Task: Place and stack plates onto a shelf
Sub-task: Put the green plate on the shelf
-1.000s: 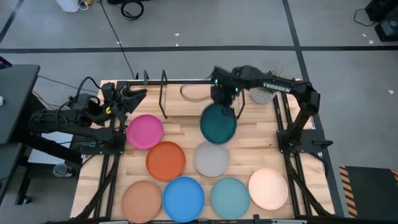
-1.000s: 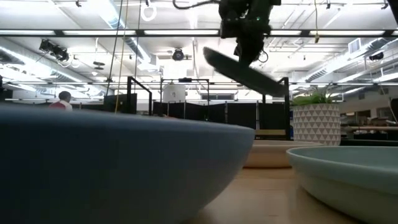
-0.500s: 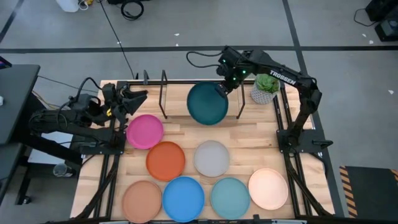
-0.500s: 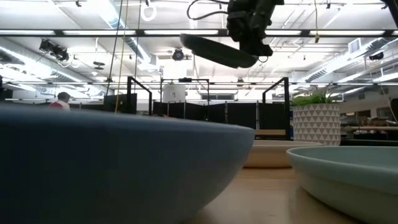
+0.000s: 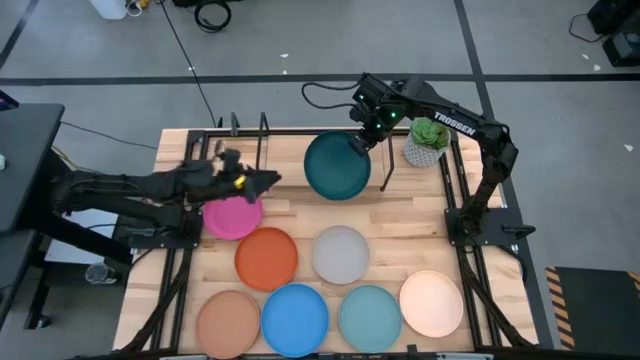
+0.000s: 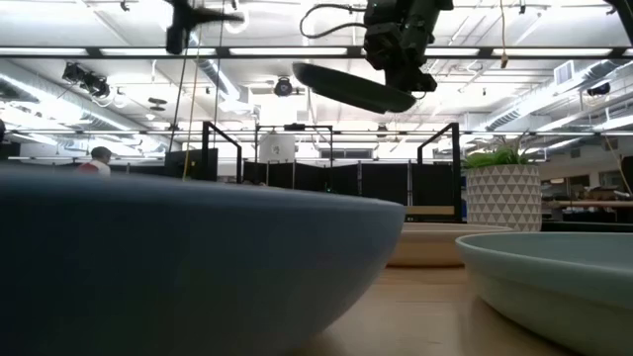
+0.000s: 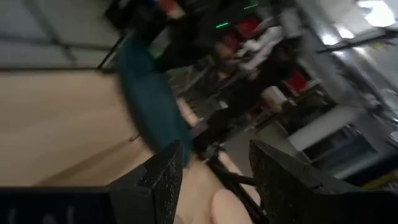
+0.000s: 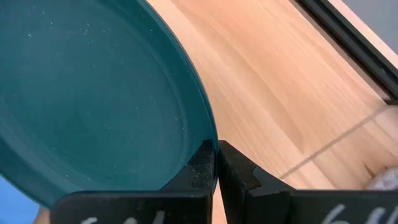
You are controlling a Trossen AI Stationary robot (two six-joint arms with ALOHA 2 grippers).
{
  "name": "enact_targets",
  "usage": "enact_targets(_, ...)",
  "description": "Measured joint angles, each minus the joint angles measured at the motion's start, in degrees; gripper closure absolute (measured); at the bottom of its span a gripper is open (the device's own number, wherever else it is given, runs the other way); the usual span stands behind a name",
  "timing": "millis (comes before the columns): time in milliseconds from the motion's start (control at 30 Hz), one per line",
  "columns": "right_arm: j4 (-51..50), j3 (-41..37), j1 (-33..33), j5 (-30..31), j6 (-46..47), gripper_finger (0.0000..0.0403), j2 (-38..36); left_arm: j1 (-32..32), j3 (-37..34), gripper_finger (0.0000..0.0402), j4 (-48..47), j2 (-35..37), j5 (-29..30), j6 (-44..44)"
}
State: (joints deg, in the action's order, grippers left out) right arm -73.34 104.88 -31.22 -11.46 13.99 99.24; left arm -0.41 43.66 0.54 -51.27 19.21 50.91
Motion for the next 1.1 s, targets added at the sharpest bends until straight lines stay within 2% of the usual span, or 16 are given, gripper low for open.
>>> enact_targets(133, 1.27, 0.00, -0.05, -0.25, -0.95, 0.0387, 0.00, 2.54, 0.32, 0.0212, 2.43, -5.00, -2.25, 3.82)
enact_targets(200, 1.29, 0.00, -0.09, -0.26, -1.87, 0.0387, 0.00, 3.34, 2.85, 0.0212, 1.42, -8.02, -2.49, 3.91)
enact_targets(433, 1.27, -0.02, -0.03, -0.64, -3.45, 0.0387, 0.00, 6.34, 17.28, 0.0212, -12.50, -19.02, -2.54, 2.08)
enact_targets(600, 1.57, -0.02, -0.03, -0.64, -4.02, 0.0387, -0.02, 8.57, 23.87, 0.0212, -18.95, -24.00, -4.02, 1.19)
enact_targets(1100, 4.67, -0.04, -0.03, -2.89, -5.22, 0.0387, -0.13, 11.22, 24.55, 0.0212, -20.50, -26.46, -7.51, 2.47)
